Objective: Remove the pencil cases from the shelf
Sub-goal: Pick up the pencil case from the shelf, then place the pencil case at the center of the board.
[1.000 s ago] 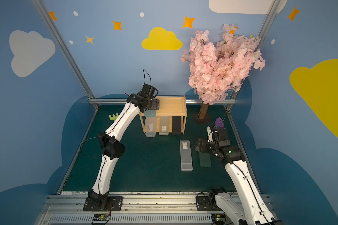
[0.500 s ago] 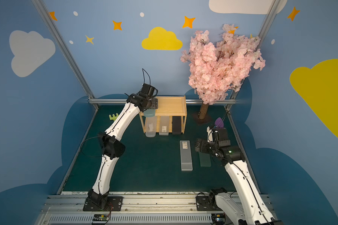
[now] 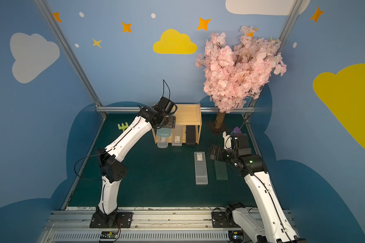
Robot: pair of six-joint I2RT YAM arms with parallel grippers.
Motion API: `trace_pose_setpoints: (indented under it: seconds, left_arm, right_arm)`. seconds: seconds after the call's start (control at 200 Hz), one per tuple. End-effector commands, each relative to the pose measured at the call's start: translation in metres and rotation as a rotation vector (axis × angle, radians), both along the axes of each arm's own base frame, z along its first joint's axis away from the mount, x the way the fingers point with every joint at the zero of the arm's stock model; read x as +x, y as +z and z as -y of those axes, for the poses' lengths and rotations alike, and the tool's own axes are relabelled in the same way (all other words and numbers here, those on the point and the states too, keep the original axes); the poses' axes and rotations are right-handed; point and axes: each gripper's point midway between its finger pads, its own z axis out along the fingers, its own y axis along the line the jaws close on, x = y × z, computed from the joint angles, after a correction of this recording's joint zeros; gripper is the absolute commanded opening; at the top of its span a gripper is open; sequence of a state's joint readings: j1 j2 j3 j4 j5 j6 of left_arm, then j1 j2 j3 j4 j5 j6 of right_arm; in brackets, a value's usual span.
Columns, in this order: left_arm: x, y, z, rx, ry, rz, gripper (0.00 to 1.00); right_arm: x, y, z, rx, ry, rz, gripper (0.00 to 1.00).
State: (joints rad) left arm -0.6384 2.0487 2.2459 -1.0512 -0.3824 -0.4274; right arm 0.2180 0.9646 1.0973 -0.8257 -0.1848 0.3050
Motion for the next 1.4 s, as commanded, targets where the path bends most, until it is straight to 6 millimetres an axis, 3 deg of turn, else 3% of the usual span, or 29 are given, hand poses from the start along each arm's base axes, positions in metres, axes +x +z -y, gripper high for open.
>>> trace_pose_setpoints:
  seconds: [0.0, 0.2, 0.39, 0.541, 0.691, 0.791, 1.101, 1.397]
  left_arm:
    - [-0.03, 0.034, -0.004, -0.042, 0.037, 0.075, 0.79]
    - [-0.096, 0.028, -0.005, -0.069, 0.057, 0.104, 0.79]
    - [-0.157, -0.026, 0.008, -0.109, 0.067, 0.078, 0.79]
    - [-0.187, -0.074, 0.033, -0.12, 0.069, 0.055, 0.79]
    - [-0.191, -0.126, 0.048, -0.133, 0.088, -0.006, 0.79]
    - [-0.188, -0.147, 0.062, -0.11, 0.066, -0.03, 0.79]
    - [-0.169, -0.189, 0.104, -0.092, 0.012, -0.089, 0.79]
    - [-0.164, -0.218, 0.108, -0.093, 0.0, -0.13, 0.79]
  right_arm:
    - [0.003, 0.017, -0.014, 0.049, 0.069, 0.038, 0.98]
    - [0.004, 0.019, -0.026, 0.098, 0.117, 0.041, 0.98]
    - [0.002, 0.019, -0.029, 0.115, 0.131, 0.037, 0.98]
    - [0.001, 0.025, -0.03, 0.116, 0.134, 0.036, 0.98]
    - [-0.004, 0.027, -0.026, 0.113, 0.116, 0.042, 0.98]
    - [-0.009, 0.025, -0.023, 0.105, 0.102, 0.031, 0.98]
    - [-0.026, 0.015, -0.012, 0.063, 0.07, -0.014, 0.98]
    - [-0.037, 0.002, -0.006, 0.037, 0.061, -0.052, 0.98]
